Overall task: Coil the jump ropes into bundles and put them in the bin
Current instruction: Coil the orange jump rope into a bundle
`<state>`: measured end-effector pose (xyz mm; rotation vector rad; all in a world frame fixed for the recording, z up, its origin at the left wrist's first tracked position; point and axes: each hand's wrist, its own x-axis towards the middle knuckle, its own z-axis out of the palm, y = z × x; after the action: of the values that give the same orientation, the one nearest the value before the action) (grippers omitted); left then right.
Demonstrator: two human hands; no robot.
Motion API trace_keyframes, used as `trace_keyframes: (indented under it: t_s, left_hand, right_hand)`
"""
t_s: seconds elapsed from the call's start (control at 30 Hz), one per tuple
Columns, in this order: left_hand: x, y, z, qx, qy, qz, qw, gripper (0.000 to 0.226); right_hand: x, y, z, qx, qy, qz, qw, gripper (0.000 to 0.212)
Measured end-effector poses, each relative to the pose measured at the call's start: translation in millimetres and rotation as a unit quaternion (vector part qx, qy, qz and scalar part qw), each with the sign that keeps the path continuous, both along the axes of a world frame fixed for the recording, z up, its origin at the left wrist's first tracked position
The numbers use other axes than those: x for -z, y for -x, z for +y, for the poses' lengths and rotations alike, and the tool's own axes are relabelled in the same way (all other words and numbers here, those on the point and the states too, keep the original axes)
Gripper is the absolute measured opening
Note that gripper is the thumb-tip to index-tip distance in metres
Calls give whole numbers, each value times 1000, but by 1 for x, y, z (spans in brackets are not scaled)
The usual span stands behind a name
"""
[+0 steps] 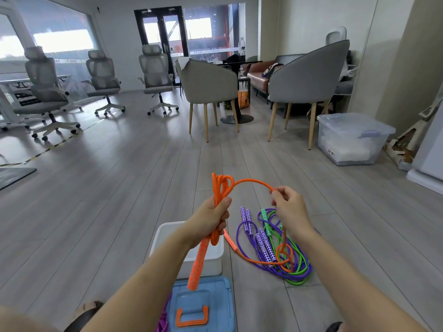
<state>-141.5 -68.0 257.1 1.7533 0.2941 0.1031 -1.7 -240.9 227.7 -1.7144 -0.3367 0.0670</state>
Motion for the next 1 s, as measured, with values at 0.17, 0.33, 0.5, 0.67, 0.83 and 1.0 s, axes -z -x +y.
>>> trace_keyframes:
  t_s: [0.17,0.33,0.5,0.67,0.83,1.0]
  left_hand:
    - [10,-12,-15,-119,-36,-28,992,21]
    - [15,-21,-17,-160,44,-55,985,24]
    - [16,-24,-21,-179,129,-121,968,41]
    - [18,-24,-21,-142,62,-168,974,46]
    - [22,-28,-16,-212,43,-162,963,40]
    - [-3,-31,-3,-320,234,-197,897,35]
  right_hand:
    - [-3,32,17,-30,-66,-21,997,12]
    - [1,56,32,-96,-31,-85,991,35]
    - [-4,67,33,-102,-66,-65,990,23]
    - [-7,70,32,-122,-40,-67,989,12]
    - [-10,70,34,-191,-32,-53,980,17]
    - [-6,61,30,-287,21,-1,958,8]
